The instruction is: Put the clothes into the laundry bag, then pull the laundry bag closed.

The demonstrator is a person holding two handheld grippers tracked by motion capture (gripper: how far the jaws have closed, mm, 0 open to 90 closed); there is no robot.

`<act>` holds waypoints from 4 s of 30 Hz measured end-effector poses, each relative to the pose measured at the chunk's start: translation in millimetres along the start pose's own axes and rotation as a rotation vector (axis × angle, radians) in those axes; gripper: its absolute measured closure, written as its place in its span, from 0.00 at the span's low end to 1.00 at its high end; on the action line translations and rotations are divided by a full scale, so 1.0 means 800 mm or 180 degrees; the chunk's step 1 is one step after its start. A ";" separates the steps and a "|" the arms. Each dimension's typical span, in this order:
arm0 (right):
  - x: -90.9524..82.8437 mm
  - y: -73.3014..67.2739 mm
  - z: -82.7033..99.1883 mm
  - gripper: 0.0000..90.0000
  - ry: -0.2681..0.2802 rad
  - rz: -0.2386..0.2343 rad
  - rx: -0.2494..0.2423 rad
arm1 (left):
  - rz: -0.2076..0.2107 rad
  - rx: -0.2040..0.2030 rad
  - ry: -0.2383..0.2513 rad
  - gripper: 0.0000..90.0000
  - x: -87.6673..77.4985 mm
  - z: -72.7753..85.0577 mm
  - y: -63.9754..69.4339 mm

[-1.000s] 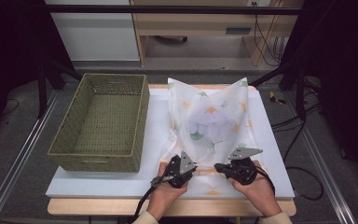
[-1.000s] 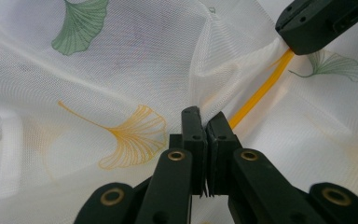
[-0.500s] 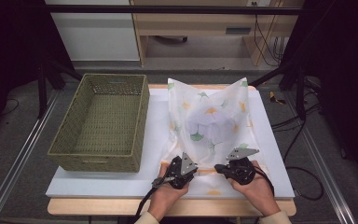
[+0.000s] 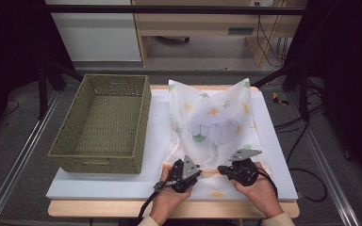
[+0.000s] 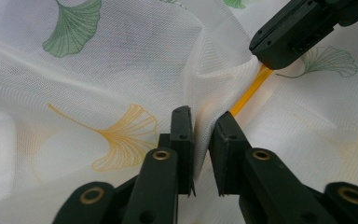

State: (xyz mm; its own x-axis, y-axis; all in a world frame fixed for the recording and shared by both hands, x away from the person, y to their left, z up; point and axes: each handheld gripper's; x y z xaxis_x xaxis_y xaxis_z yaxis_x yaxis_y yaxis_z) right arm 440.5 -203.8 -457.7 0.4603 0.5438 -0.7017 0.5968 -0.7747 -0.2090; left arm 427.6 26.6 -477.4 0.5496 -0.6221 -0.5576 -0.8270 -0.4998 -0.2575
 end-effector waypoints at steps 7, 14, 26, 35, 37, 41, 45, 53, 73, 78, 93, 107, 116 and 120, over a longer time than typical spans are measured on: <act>0.002 0.000 0.000 0.98 -0.0020 -0.0018 -0.0013 | -0.0060 -0.0014 0.0060 0.67 -0.007 0.003 0.001; 0.003 0.002 0.000 0.98 -0.0023 -0.0004 -0.0026 | -0.0138 -0.0111 0.0279 0.44 -0.025 -0.010 0.000; 0.002 -0.005 0.001 0.84 0.0007 -0.0026 -0.0036 | -0.0323 -0.0294 0.0468 0.16 -0.098 0.003 -0.005; -0.012 -0.011 -0.007 0.55 0.0264 0.0039 -0.0070 | -0.0451 -0.0378 0.0560 0.10 -0.136 0.021 -0.016; -0.015 -0.012 -0.009 0.47 0.0308 0.0053 -0.0103 | -0.0478 -0.0415 0.0579 0.09 -0.141 0.025 -0.015; -0.019 -0.013 -0.011 0.34 0.0471 0.0135 -0.0108 | -0.0506 -0.0434 0.0596 0.09 -0.152 0.035 -0.008; -0.021 -0.014 -0.015 0.23 0.0592 0.0258 -0.0137 | -0.0534 -0.0426 0.0583 0.10 -0.154 0.041 -0.004; -0.025 -0.017 -0.018 0.24 0.0723 0.0312 -0.0142 | -0.0694 -0.0333 0.0520 0.17 -0.150 0.044 0.000; -0.024 -0.030 -0.018 0.40 0.0869 0.0318 -0.0139 | -0.0655 -0.0503 0.0217 0.20 -0.152 0.061 0.006; -0.023 -0.031 -0.017 0.48 0.0855 0.0303 -0.0177 | -0.0694 -0.0549 0.0101 0.21 -0.155 0.072 0.010; -0.013 -0.041 -0.015 0.55 0.0759 0.0208 -0.0268 | -0.0630 -0.0583 0.0044 0.36 -0.119 0.085 -0.023; -0.011 -0.042 -0.014 0.64 0.0689 0.0151 -0.0276 | -0.0478 -0.0578 0.0048 0.19 -0.101 0.088 -0.032; -0.011 -0.043 -0.015 0.63 0.0706 0.0149 -0.0288 | -0.0591 -0.0607 -0.0206 0.27 -0.092 0.095 -0.036; -0.010 -0.043 -0.015 0.62 0.0701 0.0147 -0.0280 | -0.0563 -0.0606 -0.0217 0.31 -0.089 0.095 -0.037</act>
State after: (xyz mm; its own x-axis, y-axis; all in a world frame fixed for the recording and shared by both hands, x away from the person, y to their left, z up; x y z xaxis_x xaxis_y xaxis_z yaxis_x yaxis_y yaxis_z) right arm 423.9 -177.9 -436.8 0.6149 0.5730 -0.5418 0.6223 -0.7746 -0.1131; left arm 404.0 131.6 -490.2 0.6690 -0.4763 -0.5707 -0.6781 -0.7055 -0.2061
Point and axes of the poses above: each handheld gripper's, and its own axes: x roughly forward along the jaws, z roughly out of its underside, y roughly to its right, and after that the axes turned 11 degrees about x, right-handed
